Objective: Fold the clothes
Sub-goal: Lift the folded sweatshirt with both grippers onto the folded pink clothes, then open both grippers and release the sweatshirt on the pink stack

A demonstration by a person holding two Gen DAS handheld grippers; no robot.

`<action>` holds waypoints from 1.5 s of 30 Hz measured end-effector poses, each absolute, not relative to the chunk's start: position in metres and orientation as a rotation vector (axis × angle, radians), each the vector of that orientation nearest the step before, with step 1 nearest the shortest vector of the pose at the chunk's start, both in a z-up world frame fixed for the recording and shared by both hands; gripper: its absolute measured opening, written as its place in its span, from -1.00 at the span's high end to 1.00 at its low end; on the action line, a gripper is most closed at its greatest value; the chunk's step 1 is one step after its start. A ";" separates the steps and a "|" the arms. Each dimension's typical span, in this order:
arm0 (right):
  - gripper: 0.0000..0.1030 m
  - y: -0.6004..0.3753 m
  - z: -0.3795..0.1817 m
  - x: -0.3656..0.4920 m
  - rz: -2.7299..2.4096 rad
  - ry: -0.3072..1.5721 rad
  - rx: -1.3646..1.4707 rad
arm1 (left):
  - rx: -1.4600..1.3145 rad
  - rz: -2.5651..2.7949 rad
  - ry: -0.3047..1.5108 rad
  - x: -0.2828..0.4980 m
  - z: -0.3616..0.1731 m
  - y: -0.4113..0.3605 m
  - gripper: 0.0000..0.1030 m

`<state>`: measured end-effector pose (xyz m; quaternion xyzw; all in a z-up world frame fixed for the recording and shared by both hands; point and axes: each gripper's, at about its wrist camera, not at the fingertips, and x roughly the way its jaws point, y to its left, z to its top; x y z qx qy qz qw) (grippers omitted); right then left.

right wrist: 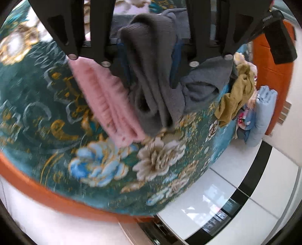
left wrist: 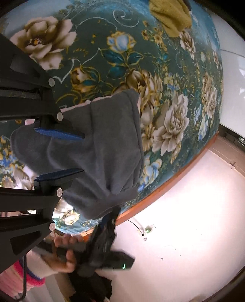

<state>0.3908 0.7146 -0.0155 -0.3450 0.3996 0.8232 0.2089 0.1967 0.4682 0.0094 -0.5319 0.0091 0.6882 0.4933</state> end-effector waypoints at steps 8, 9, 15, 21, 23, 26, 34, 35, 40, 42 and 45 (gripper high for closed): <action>0.11 0.667 0.023 0.375 2.531 0.806 -0.978 | -1.323 1.664 0.009 0.184 -0.009 0.474 0.33; 0.10 0.663 0.016 0.367 2.528 0.778 -1.020 | -1.334 1.668 0.009 0.182 -0.013 0.475 0.33; 0.10 0.667 -0.032 0.337 2.412 0.808 -1.141 | -1.450 1.677 -0.010 0.172 -0.037 0.478 0.34; 0.10 0.667 -0.035 0.325 2.375 0.765 -1.191 | -1.429 1.676 0.010 0.175 -0.034 0.475 0.34; 0.10 0.668 -0.032 0.327 2.362 0.775 -1.190 | -1.411 1.671 -0.029 0.180 -0.025 0.462 0.34; 0.10 0.655 -0.016 0.343 2.380 0.762 -1.118 | -1.381 1.662 -0.082 0.189 -0.013 0.444 0.34; 0.09 0.619 -0.011 0.383 2.411 0.728 -1.030 | -1.343 1.623 0.003 0.224 -0.017 0.442 0.21; 0.09 0.619 -0.018 0.383 2.394 0.744 -1.043 | -1.360 1.625 0.018 0.226 -0.024 0.445 0.21; 0.09 0.628 -0.042 0.377 2.314 0.856 -1.061 | -1.417 1.626 0.029 0.231 -0.041 0.448 0.21; 0.09 0.630 -0.043 0.375 2.292 0.889 -1.054 | -1.408 1.630 0.026 0.233 -0.039 0.445 0.20; 0.09 0.626 -0.034 0.376 2.286 0.896 -1.034 | -1.377 1.656 0.023 0.240 -0.031 0.432 0.08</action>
